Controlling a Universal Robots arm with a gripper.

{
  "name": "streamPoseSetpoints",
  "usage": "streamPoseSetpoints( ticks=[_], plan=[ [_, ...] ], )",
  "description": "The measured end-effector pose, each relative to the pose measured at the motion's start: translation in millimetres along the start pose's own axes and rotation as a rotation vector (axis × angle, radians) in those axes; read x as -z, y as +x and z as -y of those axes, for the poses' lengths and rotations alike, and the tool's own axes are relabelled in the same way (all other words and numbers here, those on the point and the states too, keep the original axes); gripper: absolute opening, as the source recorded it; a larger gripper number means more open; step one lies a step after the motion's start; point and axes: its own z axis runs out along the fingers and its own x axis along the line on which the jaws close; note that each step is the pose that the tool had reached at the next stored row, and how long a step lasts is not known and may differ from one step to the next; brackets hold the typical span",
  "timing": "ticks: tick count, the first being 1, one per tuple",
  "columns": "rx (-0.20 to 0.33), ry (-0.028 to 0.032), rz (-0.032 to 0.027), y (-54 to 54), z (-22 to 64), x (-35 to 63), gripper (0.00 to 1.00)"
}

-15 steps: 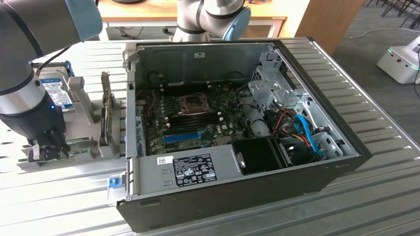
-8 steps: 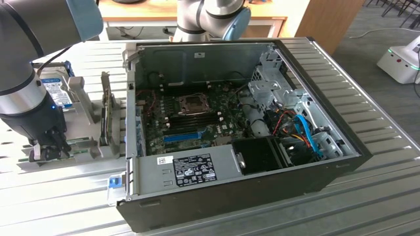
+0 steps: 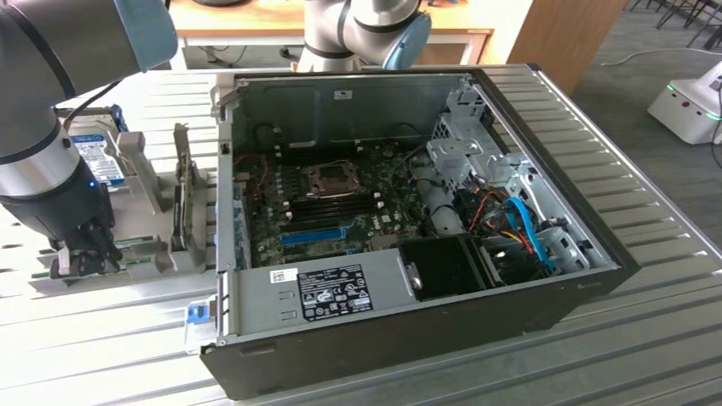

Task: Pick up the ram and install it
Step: 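Pick up the ram and move it above insertion slot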

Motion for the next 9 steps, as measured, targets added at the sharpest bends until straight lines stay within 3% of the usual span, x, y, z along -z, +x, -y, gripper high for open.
streamPoseSetpoints(
  ticks=[9],
  plan=[
    [0.0,0.0,0.0,0.0,0.0,0.0,0.24]
  ],
)
